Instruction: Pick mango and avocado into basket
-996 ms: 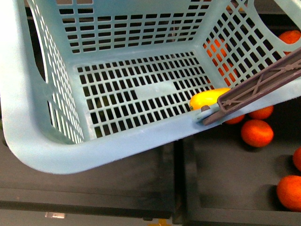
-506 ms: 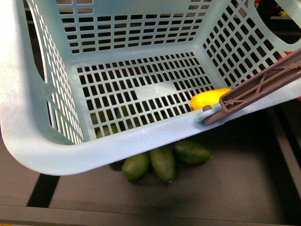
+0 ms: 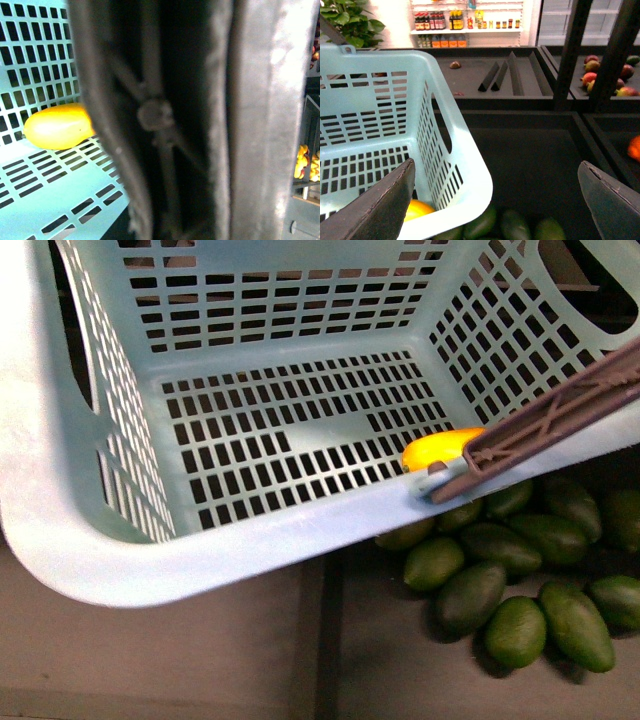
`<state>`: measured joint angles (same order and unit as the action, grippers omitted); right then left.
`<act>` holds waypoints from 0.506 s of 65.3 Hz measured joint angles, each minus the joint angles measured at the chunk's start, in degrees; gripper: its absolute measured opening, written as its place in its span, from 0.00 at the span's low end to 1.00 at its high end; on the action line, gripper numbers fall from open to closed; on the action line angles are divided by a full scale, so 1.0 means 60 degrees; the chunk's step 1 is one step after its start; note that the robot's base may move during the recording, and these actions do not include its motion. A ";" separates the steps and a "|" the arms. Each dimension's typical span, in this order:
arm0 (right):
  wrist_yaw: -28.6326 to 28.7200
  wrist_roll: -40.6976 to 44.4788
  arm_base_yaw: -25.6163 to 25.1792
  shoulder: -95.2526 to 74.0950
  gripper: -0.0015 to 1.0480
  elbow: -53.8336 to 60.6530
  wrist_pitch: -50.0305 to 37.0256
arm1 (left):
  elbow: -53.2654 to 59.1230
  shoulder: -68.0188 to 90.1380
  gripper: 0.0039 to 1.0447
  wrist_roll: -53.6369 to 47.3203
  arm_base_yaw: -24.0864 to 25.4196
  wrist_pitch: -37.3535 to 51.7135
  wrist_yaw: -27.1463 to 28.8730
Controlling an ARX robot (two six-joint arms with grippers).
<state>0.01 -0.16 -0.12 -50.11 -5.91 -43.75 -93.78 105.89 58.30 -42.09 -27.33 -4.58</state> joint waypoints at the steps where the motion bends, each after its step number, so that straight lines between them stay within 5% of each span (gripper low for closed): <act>1: 0.0029 -0.0004 0.0000 0.0000 0.92 -0.0004 0.0000 | 0.0000 0.0000 0.13 -0.0004 0.0025 0.0000 -0.0011; 21: -0.0018 -0.0029 0.0025 0.0000 0.92 -0.0011 0.0033 | 0.0000 -0.0004 0.13 -0.0073 0.0153 -0.0004 0.0186; 26: -0.1155 -0.1067 0.0033 0.0029 0.92 -0.1246 0.3694 | 0.0000 -0.0004 0.13 -0.0029 0.0069 -0.0004 0.0018; 33: -0.0619 -0.1351 -0.0809 -0.0342 0.92 -0.2597 0.7391 | 0.0000 -0.0004 0.13 0.0007 -0.0044 0.0000 -0.0142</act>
<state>-3.70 -8.27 -4.97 -52.16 -21.50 0.60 -93.78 105.86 58.35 -42.35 -27.33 -5.43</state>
